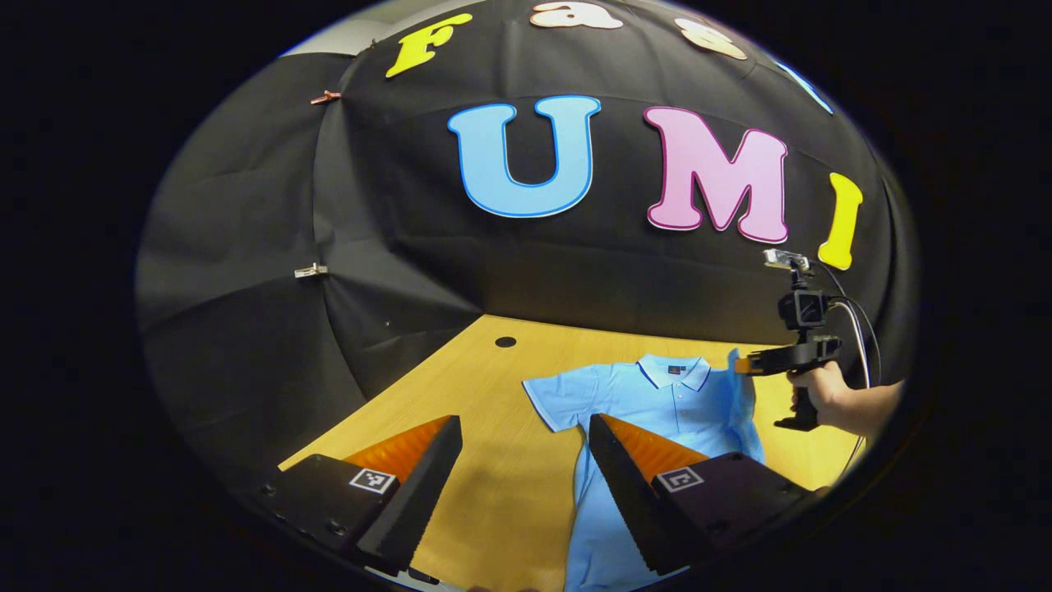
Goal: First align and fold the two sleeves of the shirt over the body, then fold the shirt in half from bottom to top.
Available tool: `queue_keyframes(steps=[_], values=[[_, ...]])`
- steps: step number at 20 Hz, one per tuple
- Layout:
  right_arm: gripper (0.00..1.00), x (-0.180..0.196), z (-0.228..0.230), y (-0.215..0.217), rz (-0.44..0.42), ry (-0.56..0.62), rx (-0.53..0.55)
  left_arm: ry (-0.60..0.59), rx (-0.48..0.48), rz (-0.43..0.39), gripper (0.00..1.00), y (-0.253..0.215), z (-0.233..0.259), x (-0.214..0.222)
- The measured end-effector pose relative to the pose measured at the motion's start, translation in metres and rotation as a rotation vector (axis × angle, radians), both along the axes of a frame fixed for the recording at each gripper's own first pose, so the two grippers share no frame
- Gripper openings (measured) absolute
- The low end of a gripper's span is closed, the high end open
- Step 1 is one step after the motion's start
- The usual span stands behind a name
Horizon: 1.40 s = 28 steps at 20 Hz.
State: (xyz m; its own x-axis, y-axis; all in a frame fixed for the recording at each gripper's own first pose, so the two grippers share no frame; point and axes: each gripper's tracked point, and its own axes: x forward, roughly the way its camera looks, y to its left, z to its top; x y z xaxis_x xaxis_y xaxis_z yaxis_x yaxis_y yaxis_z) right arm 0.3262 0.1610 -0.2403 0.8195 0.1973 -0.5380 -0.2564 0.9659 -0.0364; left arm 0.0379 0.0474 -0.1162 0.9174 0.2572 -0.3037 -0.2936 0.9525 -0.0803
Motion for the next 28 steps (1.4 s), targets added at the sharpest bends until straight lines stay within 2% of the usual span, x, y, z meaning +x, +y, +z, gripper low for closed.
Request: queue_keyframes(steps=[1, 2, 4, 5, 6, 8, 11, 14, 17, 23, 25, 28], values=[[0.07, -0.010, -0.005, 0.025, 0.046, 0.016, 0.011, -0.001, 0.001, 0.001, 0.99, 0.002, -0.001, -0.001], [0.23, -0.022, -0.009, 0.047, 0.100, 0.023, 0.016, -0.001, 0.002, 0.000, 0.99, 0.004, -0.003, -0.001], [0.42, -0.046, -0.011, 0.083, 0.193, 0.020, 0.002, -0.002, 0.002, -0.003, 0.99, 0.008, -0.007, -0.001], [0.67, -0.062, -0.014, 0.096, 0.230, 0.023, 0.007, -0.003, -0.001, -0.006, 0.99, 0.010, -0.011, 0.002], [0.84, -0.075, -0.017, 0.104, 0.255, 0.028, 0.015, -0.005, -0.007, -0.011, 0.99, 0.011, -0.014, 0.008], [0.96, -0.098, -0.019, 0.100, 0.256, 0.034, 0.018, -0.006, -0.021, -0.033, 0.99, 0.013, -0.022, 0.022], [0.98, -0.118, -0.010, 0.064, 0.216, 0.014, 0.011, -0.012, -0.016, -0.082, 0.99, 0.017, -0.033, 0.063], [0.98, -0.126, 0.007, 0.010, 0.141, -0.025, 0.004, -0.003, 0.010, -0.145, 0.99, 0.018, -0.045, 0.113], [0.98, -0.136, 0.027, -0.041, 0.050, -0.058, 0.038, 0.023, -0.005, -0.213, 0.99, 0.013, -0.068, 0.173], [0.99, -0.169, 0.038, -0.123, -0.111, -0.120, 0.105, 0.124, -0.058, -0.203, 0.99, 0.031, -0.138, 0.268], [0.99, -0.178, 0.027, -0.133, -0.137, -0.127, 0.129, 0.156, -0.070, -0.188, 0.99, 0.038, -0.158, 0.289], [0.98, -0.187, 0.006, -0.153, -0.153, -0.098, 0.106, 0.212, -0.085, -0.173, 0.99, 0.049, -0.183, 0.312]])
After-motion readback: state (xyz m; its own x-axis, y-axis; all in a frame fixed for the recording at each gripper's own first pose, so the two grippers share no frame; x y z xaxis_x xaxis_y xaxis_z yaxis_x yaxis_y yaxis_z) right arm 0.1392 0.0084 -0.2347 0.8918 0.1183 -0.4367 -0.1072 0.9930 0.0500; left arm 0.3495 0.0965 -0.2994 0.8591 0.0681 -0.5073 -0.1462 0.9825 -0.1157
